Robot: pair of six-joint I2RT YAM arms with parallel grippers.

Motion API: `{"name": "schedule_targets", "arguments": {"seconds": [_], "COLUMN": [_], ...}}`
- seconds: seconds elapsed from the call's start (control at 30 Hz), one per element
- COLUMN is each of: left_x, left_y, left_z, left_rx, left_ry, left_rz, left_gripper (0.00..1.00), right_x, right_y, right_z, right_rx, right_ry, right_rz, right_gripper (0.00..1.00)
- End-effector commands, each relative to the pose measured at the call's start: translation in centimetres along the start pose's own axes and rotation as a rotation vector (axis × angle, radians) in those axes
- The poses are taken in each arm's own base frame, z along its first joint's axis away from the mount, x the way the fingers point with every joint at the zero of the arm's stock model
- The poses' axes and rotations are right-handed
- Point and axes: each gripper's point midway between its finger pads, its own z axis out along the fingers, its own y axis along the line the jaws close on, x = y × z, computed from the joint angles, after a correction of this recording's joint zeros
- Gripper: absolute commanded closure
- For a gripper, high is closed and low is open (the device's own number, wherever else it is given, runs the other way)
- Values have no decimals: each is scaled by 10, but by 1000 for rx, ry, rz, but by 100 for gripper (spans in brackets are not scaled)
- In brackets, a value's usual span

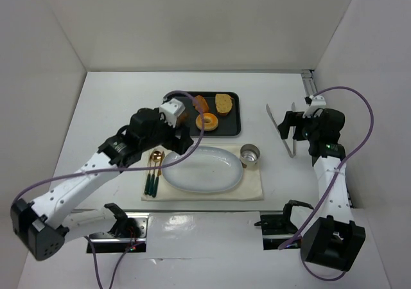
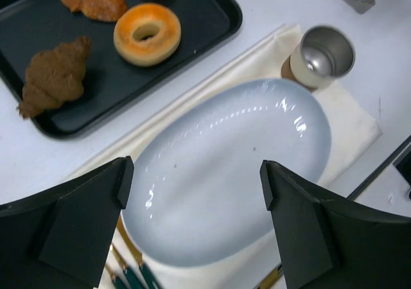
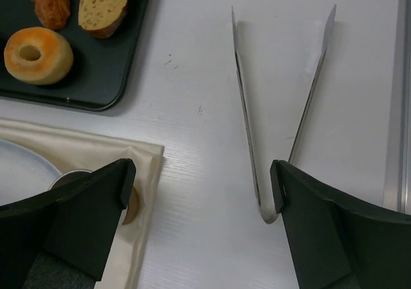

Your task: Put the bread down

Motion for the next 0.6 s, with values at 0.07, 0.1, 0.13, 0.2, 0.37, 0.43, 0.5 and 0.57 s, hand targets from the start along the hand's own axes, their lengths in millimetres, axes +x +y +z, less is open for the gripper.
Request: {"name": "schedule_targets", "arguments": {"seconds": [0.07, 0.1, 0.13, 0.2, 0.37, 0.43, 0.5, 0.57], "left_x": [12, 23, 24, 22, 22, 20, 14, 10], "left_y": [5, 6, 3, 0, -7, -8, -12, -13], "left_z": [-22, -19, -19, -21, -30, -36, -46, -51], "left_rx": [-15, -19, 2, 16, 56, 58, 76, 79], "left_ry": [-98, -74, -71, -67, -89, -103, -143, -166], "left_rz": [1, -1, 0, 1, 4, 6, 2, 4], "left_gripper": [0, 0, 0, 0, 0, 0, 0, 0], "right_x": [-14, -8, -8, -6, 5, 7, 7, 5], "right_y": [12, 12, 10, 2, -15, -18, -19, -22], "right_z": [-6, -4, -4, -2, 8, 9, 9, 9], "right_rx": [-83, -83, -74, -40, 29, 41, 41, 53], "right_ry": [-63, -64, -63, -44, 6, 17, 17, 11], "right_rz": [-143, -144, -144, -147, -137, -133, -153, -181], "right_gripper": [0, 0, 0, 0, 99, 49, 10, 5]}}
